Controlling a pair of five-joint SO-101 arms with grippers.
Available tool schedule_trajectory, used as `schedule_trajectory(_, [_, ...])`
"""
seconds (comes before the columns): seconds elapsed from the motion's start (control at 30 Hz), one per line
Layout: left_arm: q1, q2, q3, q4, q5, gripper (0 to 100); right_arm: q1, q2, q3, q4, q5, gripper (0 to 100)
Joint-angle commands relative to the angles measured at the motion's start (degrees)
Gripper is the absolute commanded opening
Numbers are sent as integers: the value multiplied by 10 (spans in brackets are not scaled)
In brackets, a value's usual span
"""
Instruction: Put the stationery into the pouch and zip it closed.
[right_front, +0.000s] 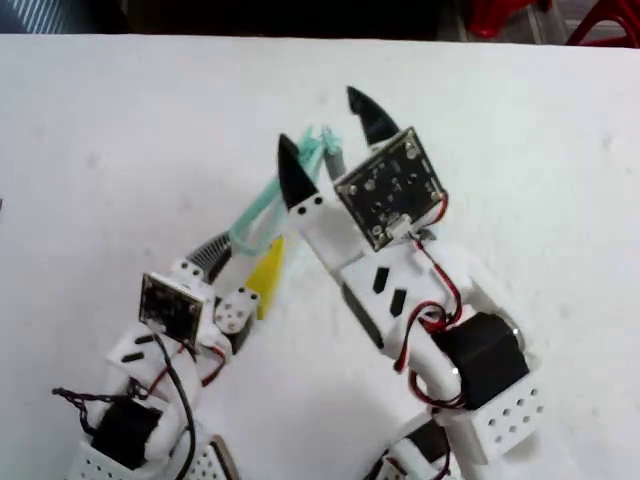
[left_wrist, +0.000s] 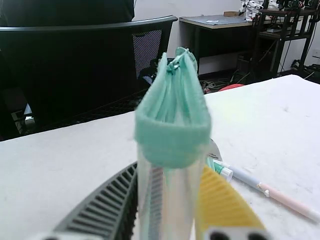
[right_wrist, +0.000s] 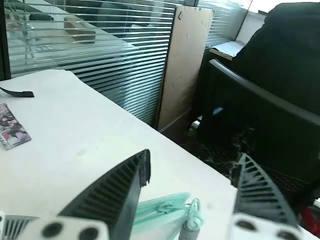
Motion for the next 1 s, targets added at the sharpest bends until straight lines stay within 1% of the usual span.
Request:
schedule_trajectory(0.0, [4,6,-2,0,-3,158,60,-2,-20,47,-4,244])
schedule_trajectory(0.13, [4,6,-2,0,-5,158,160,48,-26,89,-10,245])
schedule_trajectory(0.23, [4,6,-2,0,-5,158,238,101,-25,91,-47,245])
schedule_trajectory(0.3, [4,6,-3,0,-5,158,285,138,-19,95,-56,245])
schedule_trajectory(0.4, [-10,6,-4,0,-2,157,333,204,18,109,-56,244])
schedule_trajectory(0.47, [-26,6,-6,-2,-2,157,343,256,45,102,-54,244])
schedule_trajectory(0.5, [-32,6,-6,-5,-2,157,345,283,55,93,-40,244])
schedule_trajectory(0.63, [-37,6,-3,-18,-1,150,345,385,67,66,82,244])
schedule_trajectory(0.7, [-37,6,-3,-18,-2,135,345,432,61,63,120,244])
schedule_trajectory(0.8, [-37,6,-2,-20,-2,133,346,502,37,62,140,244])
schedule_trajectory(0.97, [-37,6,-2,-20,-2,133,345,606,-26,63,139,244])
